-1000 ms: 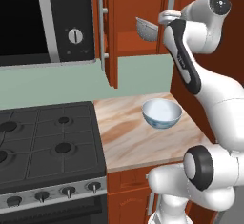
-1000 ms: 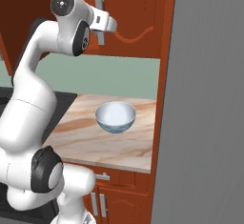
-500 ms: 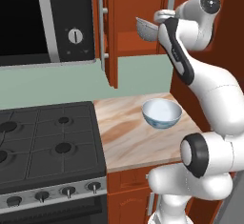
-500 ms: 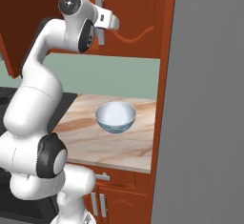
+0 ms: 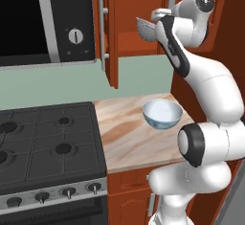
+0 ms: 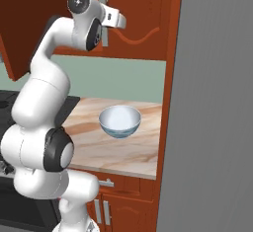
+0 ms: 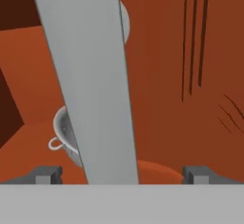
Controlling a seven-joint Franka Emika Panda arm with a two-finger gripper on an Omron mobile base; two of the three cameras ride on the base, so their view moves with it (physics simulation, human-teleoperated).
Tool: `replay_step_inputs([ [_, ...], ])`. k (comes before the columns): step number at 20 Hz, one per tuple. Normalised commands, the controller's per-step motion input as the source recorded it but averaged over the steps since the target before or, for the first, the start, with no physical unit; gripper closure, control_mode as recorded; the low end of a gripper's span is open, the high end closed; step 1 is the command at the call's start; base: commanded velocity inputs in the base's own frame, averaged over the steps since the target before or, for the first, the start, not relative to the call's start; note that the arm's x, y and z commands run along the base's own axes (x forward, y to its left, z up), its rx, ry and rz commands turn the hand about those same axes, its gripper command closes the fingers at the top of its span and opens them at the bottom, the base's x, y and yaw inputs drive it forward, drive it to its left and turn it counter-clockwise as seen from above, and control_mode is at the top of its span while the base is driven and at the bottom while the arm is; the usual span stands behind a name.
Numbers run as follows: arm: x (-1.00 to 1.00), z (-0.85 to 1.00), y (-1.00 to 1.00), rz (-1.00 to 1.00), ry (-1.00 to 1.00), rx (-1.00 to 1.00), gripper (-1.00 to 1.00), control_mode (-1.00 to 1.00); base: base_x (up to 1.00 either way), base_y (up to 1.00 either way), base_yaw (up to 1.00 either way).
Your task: Open the cabinet and setup a tea strainer by placing it in the bowl upright.
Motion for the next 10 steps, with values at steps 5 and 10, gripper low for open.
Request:
replay_step_inputs([
  [5,0.32,0.00,0.00,0.02,0.00,0.00,-1.00,-1.00,0.00,0.00,0.00],
  [10,0.25,0.00,0.00,0.03,0.00,0.00,-1.00,-1.00,0.00,0.00,0.00],
])
